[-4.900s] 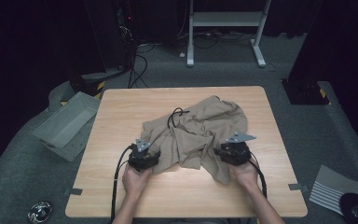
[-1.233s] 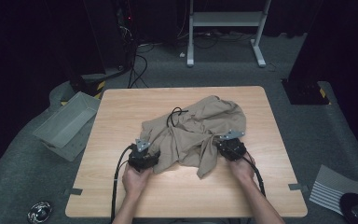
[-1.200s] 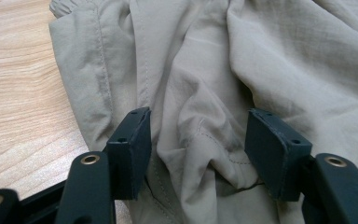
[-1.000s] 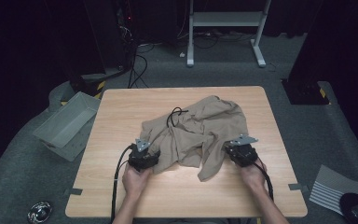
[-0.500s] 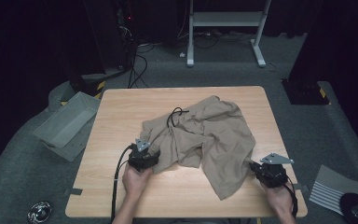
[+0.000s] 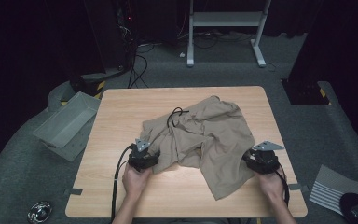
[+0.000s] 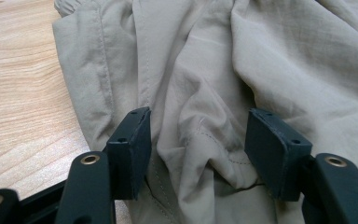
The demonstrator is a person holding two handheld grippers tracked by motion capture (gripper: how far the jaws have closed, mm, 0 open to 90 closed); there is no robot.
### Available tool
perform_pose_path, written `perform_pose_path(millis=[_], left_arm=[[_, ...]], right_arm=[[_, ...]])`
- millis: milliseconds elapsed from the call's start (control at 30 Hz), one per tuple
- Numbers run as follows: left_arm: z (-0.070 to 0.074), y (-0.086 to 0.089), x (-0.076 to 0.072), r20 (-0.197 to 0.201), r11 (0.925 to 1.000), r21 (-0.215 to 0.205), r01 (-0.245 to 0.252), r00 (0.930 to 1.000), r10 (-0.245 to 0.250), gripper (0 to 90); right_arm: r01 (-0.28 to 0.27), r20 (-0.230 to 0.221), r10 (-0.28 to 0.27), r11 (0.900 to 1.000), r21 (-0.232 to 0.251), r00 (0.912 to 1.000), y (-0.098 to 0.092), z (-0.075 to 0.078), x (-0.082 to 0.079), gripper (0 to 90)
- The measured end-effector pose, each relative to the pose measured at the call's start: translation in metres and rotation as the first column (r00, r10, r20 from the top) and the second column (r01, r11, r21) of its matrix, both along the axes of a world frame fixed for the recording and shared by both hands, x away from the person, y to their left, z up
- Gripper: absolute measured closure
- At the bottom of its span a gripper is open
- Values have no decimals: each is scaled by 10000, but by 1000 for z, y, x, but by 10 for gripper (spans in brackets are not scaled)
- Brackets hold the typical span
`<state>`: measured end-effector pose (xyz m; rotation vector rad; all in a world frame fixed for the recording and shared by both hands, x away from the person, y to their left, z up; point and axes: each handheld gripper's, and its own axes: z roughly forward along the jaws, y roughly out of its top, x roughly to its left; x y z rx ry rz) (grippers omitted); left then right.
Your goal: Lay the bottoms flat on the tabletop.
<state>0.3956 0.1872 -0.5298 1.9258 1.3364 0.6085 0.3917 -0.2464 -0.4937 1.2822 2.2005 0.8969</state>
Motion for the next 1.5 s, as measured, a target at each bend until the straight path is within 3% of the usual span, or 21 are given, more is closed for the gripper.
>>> perform_pose_path(millis=[133, 200, 300, 333, 433, 533, 833, 933, 1033, 1067, 1133, 1233, 1400, 1433, 1500], left_arm=[[0, 0, 0, -2, 10000, 0, 4, 10000, -4, 410], [0, 0, 0, -2, 10000, 1, 6, 10000, -6, 410], [0, 0, 0, 1, 10000, -5, 4, 10000, -4, 410], [0, 0, 0, -3, 10000, 0, 7, 10000, -7, 410], [0, 0, 0, -2, 10000, -5, 0, 10000, 0, 410], [0, 0, 0, 0, 10000, -4, 1, 10000, -1, 410], [0, 0, 0, 5, 10000, 11, -30, 10000, 30, 409], [0, 0, 0, 5, 10000, 13, -31, 10000, 31, 409], [0, 0, 0, 4, 10000, 15, -29, 10000, 29, 408], [0, 0, 0, 6, 10000, 15, -34, 10000, 34, 408], [0, 0, 0, 8, 10000, 17, -41, 10000, 41, 407], [0, 0, 0, 7, 10000, 19, -49, 10000, 49, 407], [0, 0, 0, 14, 10000, 6, -87, 10000, 87, 407], [0, 0, 0, 8, 10000, 23, -80, 10000, 80, 407], [0, 0, 0, 8, 10000, 26, -82, 10000, 82, 407]], right_arm=[[-206, 46, 207, 9995, -243, 9998, 20, 1, 14, 537], [-140, 30, 142, 9975, -686, 9999, 30, -1, 22, 513], [-82, -304, 53, 9954, -955, 9995, 34, -9, 29, 520], [-170, -629, 100, 9936, -1120, 9980, 34, -16, 31, 627], [-261, -595, 200, 9944, -1027, 9980, 27, -17, 25, 807], [-380, -637, 301, 9912, -1271, 9975, 16, -16, 15, 899], [-51, -640, -40, 9899, -1415, 9979, -18, -10, -17, 888], [417, -16, -420, 9945, -963, 9991, -21, -4, -19, 713], [609, -6, -611, 9956, -709, 9981, -19, -4, -13, 633], [586, -157, -600, 9952, -784, 9981, -18, -6, -11, 635], [354, -735, -431, 9940, -1039, 9964, -16, -15, -5, 733], [185, -653, -270, 9917, -1276, 9975, -23, -16, -10, 897], [640, -643, -725, 9900, -1259, 9953, -41, -15, -17, 900], [876, -501, -930, 9911, -998, 9944, -46, -13, -21, 854], [851, -306, -868, 9949, -533, 9958, -45, -9, -26, 766]])
